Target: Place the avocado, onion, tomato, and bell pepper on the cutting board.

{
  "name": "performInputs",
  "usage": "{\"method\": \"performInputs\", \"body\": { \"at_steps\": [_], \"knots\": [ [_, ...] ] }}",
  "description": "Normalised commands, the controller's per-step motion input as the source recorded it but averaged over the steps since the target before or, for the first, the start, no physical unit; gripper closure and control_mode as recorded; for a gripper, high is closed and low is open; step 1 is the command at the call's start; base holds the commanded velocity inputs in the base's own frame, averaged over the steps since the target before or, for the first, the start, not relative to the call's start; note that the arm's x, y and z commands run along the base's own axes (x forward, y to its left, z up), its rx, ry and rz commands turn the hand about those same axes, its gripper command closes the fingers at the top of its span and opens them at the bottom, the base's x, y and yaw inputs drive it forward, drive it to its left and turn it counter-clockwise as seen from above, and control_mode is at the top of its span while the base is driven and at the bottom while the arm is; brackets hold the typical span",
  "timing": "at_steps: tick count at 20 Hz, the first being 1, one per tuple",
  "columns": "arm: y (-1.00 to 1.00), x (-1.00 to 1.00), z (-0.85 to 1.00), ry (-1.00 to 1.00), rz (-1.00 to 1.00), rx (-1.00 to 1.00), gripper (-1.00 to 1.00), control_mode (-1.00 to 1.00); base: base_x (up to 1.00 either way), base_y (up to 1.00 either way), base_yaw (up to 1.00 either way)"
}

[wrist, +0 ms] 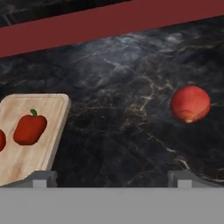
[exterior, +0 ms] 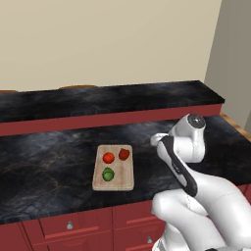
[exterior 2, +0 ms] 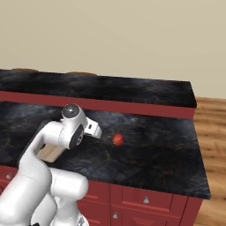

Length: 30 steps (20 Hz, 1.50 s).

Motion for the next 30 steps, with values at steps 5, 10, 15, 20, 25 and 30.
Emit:
{"method": "performInputs", "body": {
  "at_steps": [5,10,15,20,25,30],
  "knots": [
    [-0.27,0.24,0.01,0.09,0.00,-0.02,-1.00,-1.00,0.00,0.00,0.00],
    [-0.36,0.29,0.00,0.15,0.00,0.00,-1.00,-1.00,0.00,0.00,0.00],
    [-0.30,0.38,0.00,0.11,0.00,-0.01,-1.00,-1.00,0.00,0.00,0.00],
    [-0.29,0.24,-0.02,0.05,0.00,-0.01,-1.00,-1.00,0.00,0.00,0.00],
    [-0.24,0.20,-0.15,0.06,0.00,0.00,-1.00,-1.00,0.00,0.00,0.00],
    [-0.21,0.16,-0.28,0.04,0.00,-0.01,-1.00,-1.00,0.00,0.00,0.00]
  ]
}}
